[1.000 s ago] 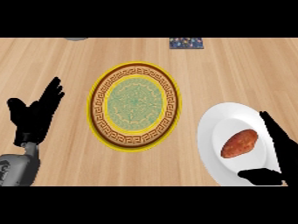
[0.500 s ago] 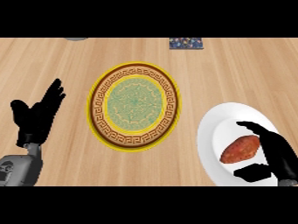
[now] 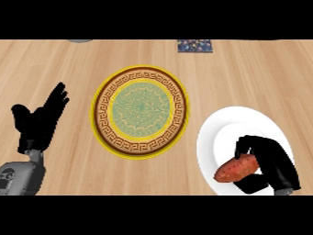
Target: Pick the sweet potato from the plate and place it in the plate
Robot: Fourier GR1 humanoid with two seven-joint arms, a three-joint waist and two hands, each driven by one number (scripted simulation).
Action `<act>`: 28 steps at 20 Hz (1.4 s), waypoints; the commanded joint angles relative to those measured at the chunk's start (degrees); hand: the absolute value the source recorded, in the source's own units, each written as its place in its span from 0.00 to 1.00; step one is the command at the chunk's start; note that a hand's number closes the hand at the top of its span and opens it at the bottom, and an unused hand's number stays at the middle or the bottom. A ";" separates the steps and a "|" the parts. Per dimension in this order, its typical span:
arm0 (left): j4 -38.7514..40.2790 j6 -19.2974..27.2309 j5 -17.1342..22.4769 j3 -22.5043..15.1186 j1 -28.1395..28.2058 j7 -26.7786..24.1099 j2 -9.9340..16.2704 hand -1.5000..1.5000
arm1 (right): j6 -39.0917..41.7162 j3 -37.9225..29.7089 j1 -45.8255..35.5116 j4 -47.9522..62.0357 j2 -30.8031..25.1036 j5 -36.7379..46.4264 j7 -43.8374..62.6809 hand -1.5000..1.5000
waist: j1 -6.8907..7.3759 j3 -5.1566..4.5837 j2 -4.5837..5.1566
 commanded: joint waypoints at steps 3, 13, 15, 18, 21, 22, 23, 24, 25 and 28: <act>-0.27 -1.67 -0.61 -3.47 -2.15 0.42 -1.87 0.50 | 7.99 24.03 -7.34 2.09 12.68 6.74 3.00 1.00 | 7.40 0.57 1.31; 0.46 -0.11 -1.21 -3.27 -4.10 2.14 -2.50 0.50 | -7.20 44.38 -26.27 0.62 14.31 9.93 24.11 1.00 | 5.50 0.94 -0.06; 2.12 -1.34 -0.72 -2.82 -3.09 0.71 -2.00 0.50 | -11.73 43.67 -30.82 -0.68 14.32 12.85 27.70 1.00 | 5.04 0.82 0.04; 2.30 -0.39 -1.49 -2.39 -3.49 0.71 -1.61 0.50 | -17.87 46.07 -34.78 0.36 14.34 18.61 36.11 1.00 | 3.82 0.84 -0.09; 1.04 0.20 -1.58 -2.98 -3.58 1.79 -2.46 0.50 | -21.12 46.06 -39.97 2.75 14.35 20.19 45.25 1.00 | 4.25 0.86 0.03; 0.89 0.23 -1.67 -2.59 -3.23 1.28 -2.01 0.50 | -21.68 46.74 -41.22 1.72 14.35 19.36 49.43 1.00 | 4.17 0.85 0.01; 0.09 -0.20 -1.32 -2.98 -3.36 2.24 -2.21 0.50 | -22.31 46.43 -44.37 2.35 14.35 17.82 51.71 1.00 | 4.41 0.87 0.11; -0.06 0.13 -1.56 -2.52 -3.89 3.62 -1.42 0.50 | -25.09 46.65 -44.44 2.90 14.35 16.53 53.99 1.00 | 4.42 0.92 0.23; -0.62 -0.69 -0.98 -2.79 -3.28 2.75 -1.80 0.50 | -25.95 45.89 -47.18 5.24 14.35 16.23 55.25 1.00 | 4.56 0.89 0.33; 2.17 0.72 -1.24 -1.42 -4.74 2.14 -2.23 0.50 | -28.75 44.33 -50.48 7.47 14.34 12.95 58.24 1.00 | 3.53 0.88 0.72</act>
